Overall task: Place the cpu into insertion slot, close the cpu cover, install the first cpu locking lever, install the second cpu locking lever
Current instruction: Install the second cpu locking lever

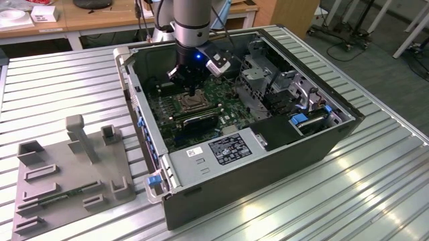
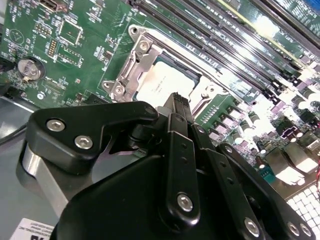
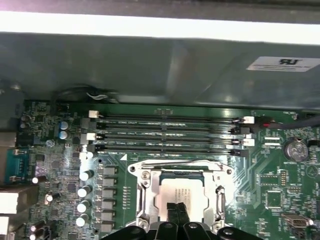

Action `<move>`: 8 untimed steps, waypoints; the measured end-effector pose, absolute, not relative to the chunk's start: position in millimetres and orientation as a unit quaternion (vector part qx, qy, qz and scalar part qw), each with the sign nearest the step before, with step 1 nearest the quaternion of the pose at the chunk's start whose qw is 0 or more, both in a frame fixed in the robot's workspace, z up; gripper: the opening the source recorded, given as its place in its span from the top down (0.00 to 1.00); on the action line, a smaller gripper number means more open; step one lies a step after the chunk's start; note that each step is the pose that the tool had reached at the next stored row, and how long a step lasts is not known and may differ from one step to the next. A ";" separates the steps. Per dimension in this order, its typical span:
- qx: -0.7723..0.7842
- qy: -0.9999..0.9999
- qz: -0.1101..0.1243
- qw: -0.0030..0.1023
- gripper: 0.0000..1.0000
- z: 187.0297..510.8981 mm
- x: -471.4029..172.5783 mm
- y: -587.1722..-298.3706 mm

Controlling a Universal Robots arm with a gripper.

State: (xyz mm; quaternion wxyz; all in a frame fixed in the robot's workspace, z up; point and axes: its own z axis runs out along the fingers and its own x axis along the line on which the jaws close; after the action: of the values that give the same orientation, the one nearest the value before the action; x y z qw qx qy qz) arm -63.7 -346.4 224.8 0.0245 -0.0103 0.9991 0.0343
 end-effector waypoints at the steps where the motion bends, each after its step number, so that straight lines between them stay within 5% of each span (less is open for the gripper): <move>1: -0.010 0.999 0.034 0.024 0.89 224.8 -64.1 -346.4; 8: -0.010 0.999 0.034 0.024 0.89 224.7 -64.4 -346.5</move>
State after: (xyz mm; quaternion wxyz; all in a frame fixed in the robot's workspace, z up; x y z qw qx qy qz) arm -64.4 -346.5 224.7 0.0245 -0.0103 0.9991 0.0343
